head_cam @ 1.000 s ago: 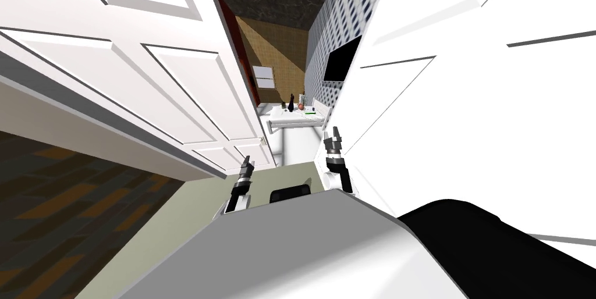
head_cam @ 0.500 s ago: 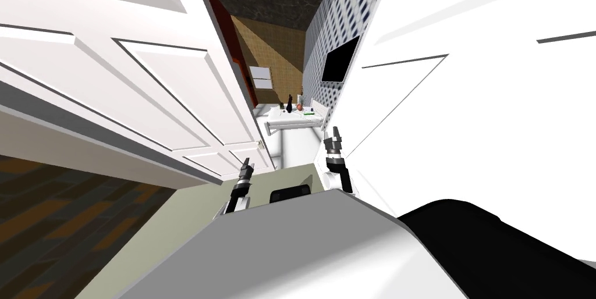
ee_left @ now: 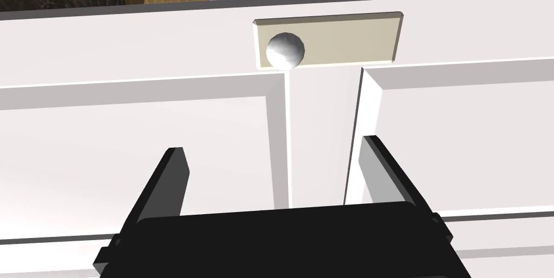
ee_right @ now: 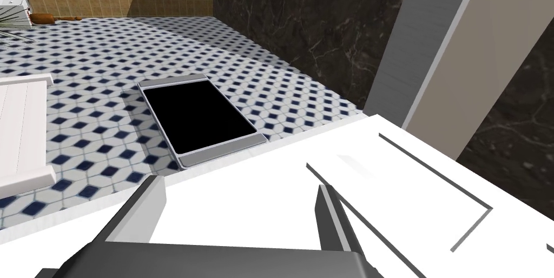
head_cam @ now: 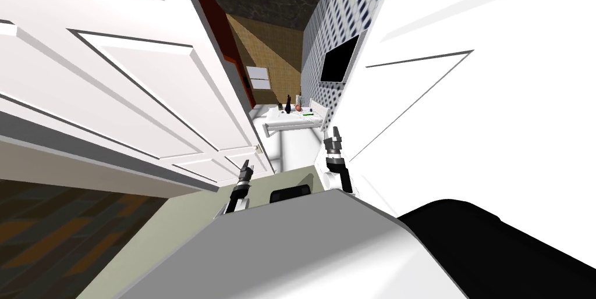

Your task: Pull the door open

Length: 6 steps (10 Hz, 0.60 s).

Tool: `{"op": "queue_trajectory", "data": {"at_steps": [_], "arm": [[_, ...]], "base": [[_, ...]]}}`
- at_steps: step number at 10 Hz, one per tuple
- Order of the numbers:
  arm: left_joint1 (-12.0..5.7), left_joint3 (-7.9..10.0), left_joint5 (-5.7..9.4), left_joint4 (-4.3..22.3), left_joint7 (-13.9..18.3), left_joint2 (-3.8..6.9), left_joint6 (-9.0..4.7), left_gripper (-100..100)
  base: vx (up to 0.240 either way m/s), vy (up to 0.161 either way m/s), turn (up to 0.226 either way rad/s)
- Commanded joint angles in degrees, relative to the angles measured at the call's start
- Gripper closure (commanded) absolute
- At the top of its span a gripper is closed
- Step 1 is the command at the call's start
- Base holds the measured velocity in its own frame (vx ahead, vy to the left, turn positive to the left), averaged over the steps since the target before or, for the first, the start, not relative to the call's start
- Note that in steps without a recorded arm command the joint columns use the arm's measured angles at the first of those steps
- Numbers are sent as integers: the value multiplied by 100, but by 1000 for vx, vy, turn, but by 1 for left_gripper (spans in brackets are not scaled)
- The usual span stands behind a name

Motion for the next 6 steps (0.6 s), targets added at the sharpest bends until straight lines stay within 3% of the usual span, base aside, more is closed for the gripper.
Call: {"op": "queue_trajectory", "data": {"at_steps": [1, 2, 6], "arm": [[-52, 0, 27, 190, 38, 21, -45, -100], [-36, 1, 16, 118, 19, 11, -25, -100], [-50, 180, 139, 392, 170, 213, -185, -100]], "base": [[156, 20, -48], [65, 5, -7], [185, -22, -111]]}}
